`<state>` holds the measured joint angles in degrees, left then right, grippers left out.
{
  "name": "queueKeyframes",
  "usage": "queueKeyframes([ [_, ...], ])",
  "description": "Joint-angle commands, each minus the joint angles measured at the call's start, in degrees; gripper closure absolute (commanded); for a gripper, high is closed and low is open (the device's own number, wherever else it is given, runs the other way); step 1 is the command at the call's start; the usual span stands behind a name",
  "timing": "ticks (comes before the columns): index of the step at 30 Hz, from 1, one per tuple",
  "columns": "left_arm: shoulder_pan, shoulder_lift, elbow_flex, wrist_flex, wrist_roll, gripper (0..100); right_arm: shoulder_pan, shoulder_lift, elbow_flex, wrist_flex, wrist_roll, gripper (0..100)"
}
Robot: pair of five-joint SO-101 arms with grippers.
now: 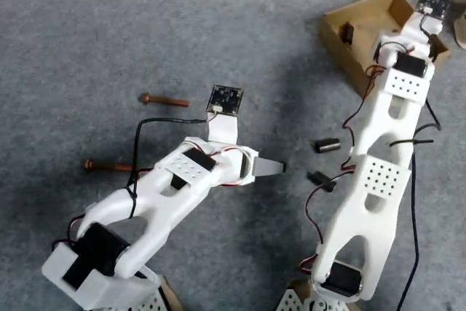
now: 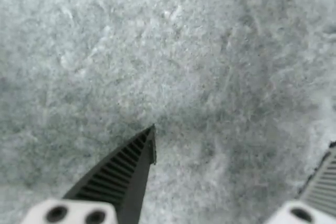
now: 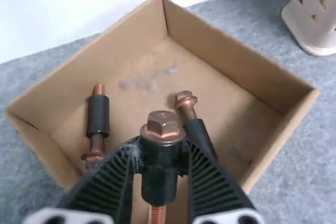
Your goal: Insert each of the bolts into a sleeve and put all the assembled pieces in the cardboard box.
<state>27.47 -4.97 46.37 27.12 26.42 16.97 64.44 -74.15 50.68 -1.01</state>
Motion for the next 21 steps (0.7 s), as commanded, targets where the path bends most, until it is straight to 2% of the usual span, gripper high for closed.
queueKeyframes([
  [1,-0.13,-0.13,-2.59,-1.32,-0.35,56,0.75,-0.48,-4.18,-1.98,0.70,99.4],
  [10,-0.13,-0.13,-2.59,-1.32,-0.35,56,0.66,4.88,-4.18,-1.45,0.35,99.4],
  [19,-0.13,-0.13,-2.68,-1.32,-0.35,56,-3.03,4.00,-5.49,16.48,0.18,99.4],
  [21,-0.22,-0.13,-2.68,-1.32,-0.35,56,-3.30,2.51,-6.29,20.97,-2.46,99.4],
])
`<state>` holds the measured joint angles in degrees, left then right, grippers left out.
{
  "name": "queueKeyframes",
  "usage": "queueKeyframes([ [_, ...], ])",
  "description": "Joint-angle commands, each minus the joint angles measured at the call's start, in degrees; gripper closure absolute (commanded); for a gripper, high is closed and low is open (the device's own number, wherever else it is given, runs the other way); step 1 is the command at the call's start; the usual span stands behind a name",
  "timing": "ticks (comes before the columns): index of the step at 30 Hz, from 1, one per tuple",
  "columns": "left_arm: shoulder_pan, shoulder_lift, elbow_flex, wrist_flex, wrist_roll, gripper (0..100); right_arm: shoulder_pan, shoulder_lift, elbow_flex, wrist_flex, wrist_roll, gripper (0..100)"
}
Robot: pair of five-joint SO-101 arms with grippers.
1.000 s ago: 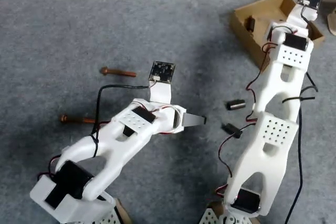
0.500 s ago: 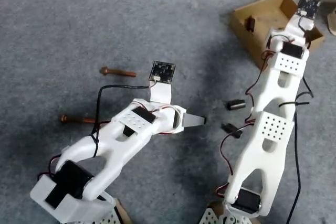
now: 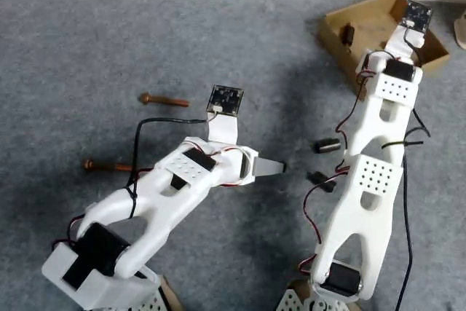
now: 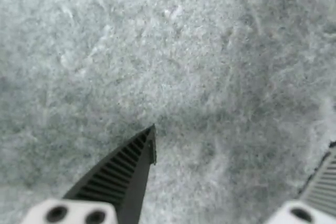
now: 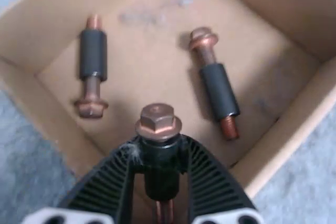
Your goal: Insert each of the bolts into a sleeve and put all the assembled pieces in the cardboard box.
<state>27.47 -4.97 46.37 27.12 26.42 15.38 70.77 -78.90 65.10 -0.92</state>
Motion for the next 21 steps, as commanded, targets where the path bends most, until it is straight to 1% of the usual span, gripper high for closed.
queueKeyframes([
  [1,-0.31,-0.13,-2.68,-1.32,-0.35,56,-1.89,-4.79,-1.54,8.66,-3.96,99.4],
  [4,-0.31,-0.04,-2.68,-1.32,-0.35,56,-2.24,-8.48,-1.45,14.81,-5.71,99.4],
  [8,-0.31,-0.04,-2.68,-1.32,-0.35,56,-3.03,-13.32,-1.45,25.45,-8.44,99.4],
  [12,-0.31,-0.04,-2.68,-1.32,-0.35,56,-4.09,-16.84,-1.10,34.77,-9.14,99.4],
  [16,-0.31,-0.04,-2.68,-1.32,-0.35,56,-2.95,-18.42,-0.75,36.00,-9.14,99.4],
  [21,-0.31,-0.04,-2.68,-1.32,-0.35,56,-1.54,-17.63,4.18,35.82,-8.88,99.1],
])
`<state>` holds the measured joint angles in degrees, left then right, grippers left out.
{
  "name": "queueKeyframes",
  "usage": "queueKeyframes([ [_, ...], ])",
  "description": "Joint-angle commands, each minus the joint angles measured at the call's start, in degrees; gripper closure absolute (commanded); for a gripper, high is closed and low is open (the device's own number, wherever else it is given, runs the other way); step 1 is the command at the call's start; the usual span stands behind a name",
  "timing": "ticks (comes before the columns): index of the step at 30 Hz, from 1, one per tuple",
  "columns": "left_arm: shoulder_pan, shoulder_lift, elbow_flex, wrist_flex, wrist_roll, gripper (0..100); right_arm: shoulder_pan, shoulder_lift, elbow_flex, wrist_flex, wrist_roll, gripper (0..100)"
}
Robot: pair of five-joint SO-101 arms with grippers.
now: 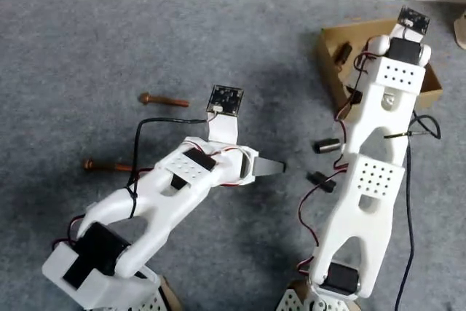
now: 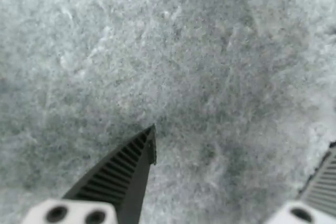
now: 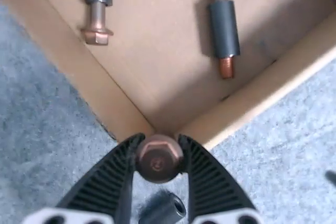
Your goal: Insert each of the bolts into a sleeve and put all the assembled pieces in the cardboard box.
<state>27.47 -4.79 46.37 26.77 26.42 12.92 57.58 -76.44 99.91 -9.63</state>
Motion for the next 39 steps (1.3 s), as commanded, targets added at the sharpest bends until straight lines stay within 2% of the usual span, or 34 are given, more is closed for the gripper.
queueKeyframes([
  [1,-0.22,-0.22,-2.68,-0.97,-0.35,56,0.92,-4.35,2.95,0.92,-0.09,98.9],
  [7,-0.22,-0.22,-2.68,-0.97,-0.35,56,0.92,-4.35,7.87,-2.59,-0.09,95.6],
  [12,-0.22,-0.22,-2.68,-0.97,-0.35,56,0.92,-4.35,10.07,-4.09,-0.09,73.8],
  [14,-0.13,-0.22,-2.68,-0.97,-0.35,56,0.75,-4.35,10.86,-4.26,-0.09,68.3],
  [20,-0.48,-0.22,-2.86,-0.97,-0.35,56,0.48,-5.67,9.89,-3.74,-0.35,67.7],
  [25,-0.57,-0.22,-3.74,-0.70,-0.35,56,-0.84,-8.75,8.66,1.19,-0.35,67.7],
  [29,-0.57,-0.22,-3.82,-0.70,-0.26,56,-0.92,-13.14,9.19,1.19,-0.44,70.9],
  [36,-2.59,-0.22,-4.00,-0.97,-0.26,56,-1.27,-19.03,9.27,1.19,-0.44,98.8],
  [39,-2.86,-0.31,-4.18,-0.88,-0.09,56,-1.10,-19.47,10.15,1.19,-1.85,99.3],
])
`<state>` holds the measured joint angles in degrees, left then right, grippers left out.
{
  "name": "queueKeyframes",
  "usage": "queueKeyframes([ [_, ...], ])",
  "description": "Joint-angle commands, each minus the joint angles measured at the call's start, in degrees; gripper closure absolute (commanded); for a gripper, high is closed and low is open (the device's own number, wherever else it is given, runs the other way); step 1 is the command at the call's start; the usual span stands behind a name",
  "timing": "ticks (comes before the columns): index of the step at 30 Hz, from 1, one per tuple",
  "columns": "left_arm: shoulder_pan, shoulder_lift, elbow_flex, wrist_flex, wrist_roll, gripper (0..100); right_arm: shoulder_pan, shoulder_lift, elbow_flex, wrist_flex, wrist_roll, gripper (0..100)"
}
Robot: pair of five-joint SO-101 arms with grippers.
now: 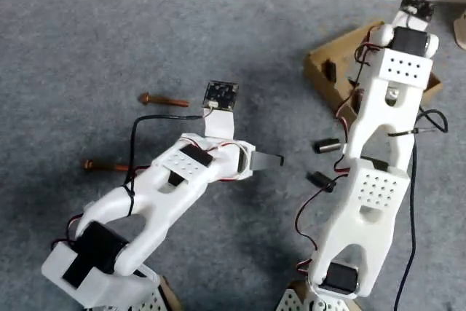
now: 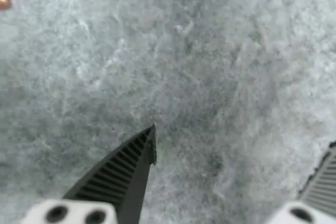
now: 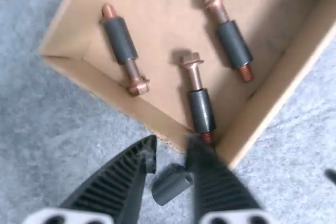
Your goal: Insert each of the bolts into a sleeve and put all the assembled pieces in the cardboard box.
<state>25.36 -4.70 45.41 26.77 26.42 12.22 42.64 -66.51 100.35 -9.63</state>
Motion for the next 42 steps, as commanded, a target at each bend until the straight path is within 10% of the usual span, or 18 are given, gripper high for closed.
queueKeyframes([
  [1,-0.75,-0.40,-3.56,-0.79,0.00,56,-0.22,-4.79,1.98,0.75,-3.52,99.2],
  [13,-2.51,-0.40,-3.82,-0.97,0.00,56,-0.57,-5.14,21.76,0.75,-19.87,98.8],
  [23,-2.51,-0.40,-3.82,-0.97,0.00,56,-2.24,-5.14,32.84,0.75,-20.04,79.8],
  [42,-2.42,-0.40,-3.82,-0.97,-0.09,56,-6.20,-8.57,34.86,0.75,-20.04,79.6],
])
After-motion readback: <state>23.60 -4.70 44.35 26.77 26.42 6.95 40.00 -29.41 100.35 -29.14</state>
